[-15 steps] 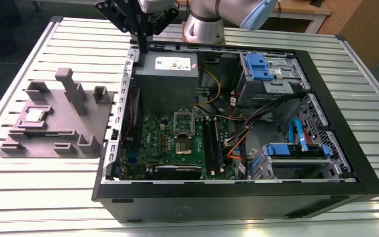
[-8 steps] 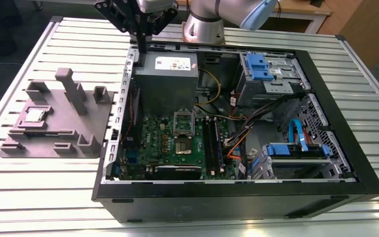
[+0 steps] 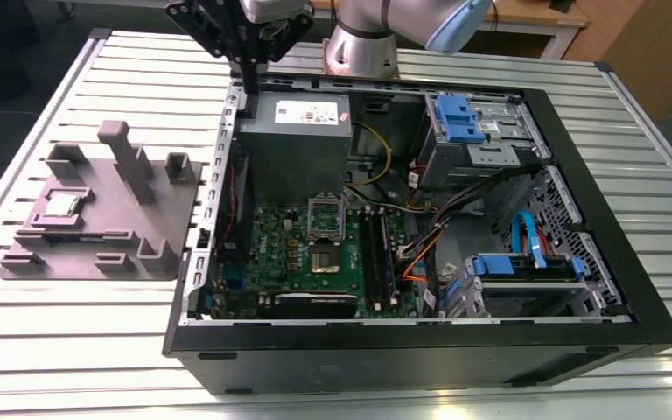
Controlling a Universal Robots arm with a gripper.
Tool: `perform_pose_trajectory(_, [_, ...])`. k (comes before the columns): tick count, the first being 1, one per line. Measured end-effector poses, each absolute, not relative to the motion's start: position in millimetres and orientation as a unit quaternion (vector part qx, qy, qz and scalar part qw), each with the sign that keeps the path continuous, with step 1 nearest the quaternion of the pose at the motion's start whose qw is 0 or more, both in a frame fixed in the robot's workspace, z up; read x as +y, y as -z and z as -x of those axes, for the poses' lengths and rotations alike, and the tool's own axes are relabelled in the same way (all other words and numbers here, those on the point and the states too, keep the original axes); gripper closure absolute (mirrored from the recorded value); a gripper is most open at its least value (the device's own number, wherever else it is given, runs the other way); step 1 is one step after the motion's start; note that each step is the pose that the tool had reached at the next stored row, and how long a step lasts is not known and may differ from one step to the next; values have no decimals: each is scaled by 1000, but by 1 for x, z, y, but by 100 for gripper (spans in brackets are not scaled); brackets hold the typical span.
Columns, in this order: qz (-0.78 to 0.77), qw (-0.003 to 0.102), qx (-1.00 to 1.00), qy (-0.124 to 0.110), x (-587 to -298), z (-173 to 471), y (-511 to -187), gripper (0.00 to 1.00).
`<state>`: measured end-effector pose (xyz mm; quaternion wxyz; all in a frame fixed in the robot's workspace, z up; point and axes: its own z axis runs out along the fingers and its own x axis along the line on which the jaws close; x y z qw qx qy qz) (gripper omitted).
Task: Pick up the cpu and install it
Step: 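Reach for the cpu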
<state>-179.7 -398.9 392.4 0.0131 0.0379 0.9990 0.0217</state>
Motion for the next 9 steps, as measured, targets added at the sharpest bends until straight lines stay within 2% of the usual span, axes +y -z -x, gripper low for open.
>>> perform_pose_trajectory(9, [-38,13,999,-22,-399,181,-392,90])
